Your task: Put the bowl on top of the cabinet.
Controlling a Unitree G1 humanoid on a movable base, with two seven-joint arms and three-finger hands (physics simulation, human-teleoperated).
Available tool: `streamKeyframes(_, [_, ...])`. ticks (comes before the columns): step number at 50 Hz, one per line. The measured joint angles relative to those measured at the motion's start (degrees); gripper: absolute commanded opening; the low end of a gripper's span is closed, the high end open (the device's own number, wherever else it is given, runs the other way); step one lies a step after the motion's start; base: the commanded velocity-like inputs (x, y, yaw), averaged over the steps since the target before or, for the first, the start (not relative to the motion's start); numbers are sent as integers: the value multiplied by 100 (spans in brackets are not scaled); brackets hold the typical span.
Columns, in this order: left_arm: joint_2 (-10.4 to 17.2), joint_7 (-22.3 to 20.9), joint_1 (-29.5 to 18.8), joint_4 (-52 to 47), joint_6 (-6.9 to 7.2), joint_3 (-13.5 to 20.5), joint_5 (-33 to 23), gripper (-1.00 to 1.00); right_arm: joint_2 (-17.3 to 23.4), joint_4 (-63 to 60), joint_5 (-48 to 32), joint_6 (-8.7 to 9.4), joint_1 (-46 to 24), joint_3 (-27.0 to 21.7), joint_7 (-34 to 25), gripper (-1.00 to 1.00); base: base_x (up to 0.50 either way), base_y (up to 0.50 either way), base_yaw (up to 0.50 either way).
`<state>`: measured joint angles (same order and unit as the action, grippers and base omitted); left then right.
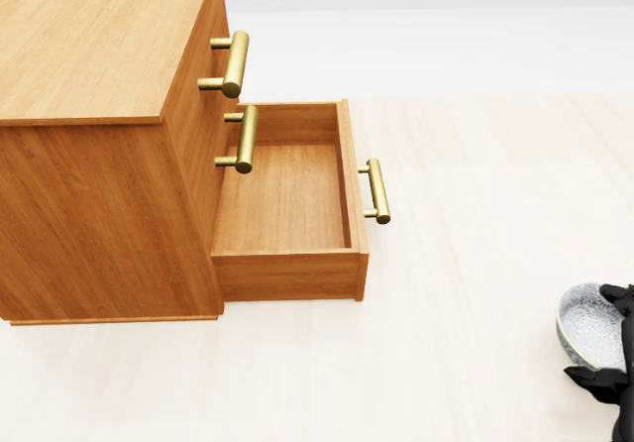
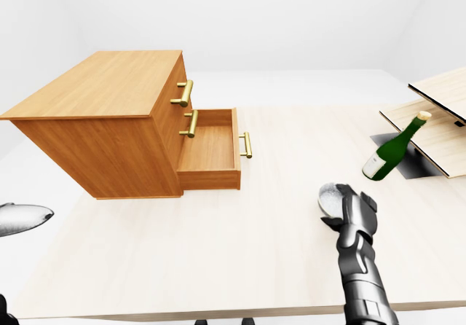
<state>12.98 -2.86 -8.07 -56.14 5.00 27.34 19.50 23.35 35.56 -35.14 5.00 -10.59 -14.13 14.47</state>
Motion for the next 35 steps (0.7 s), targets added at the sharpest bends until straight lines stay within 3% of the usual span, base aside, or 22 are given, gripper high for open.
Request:
streamKeyframes(17, [-38,-39,21,18,0,-44,-83,100,-31,-89,107,0,102,-11,-176,-100,0,0,0])
streamKeyframes(35, [-75,-89,39,75,0,-92,-179,100,-190,-1435,-257,1,420,-201,-790,-100,0,0,0])
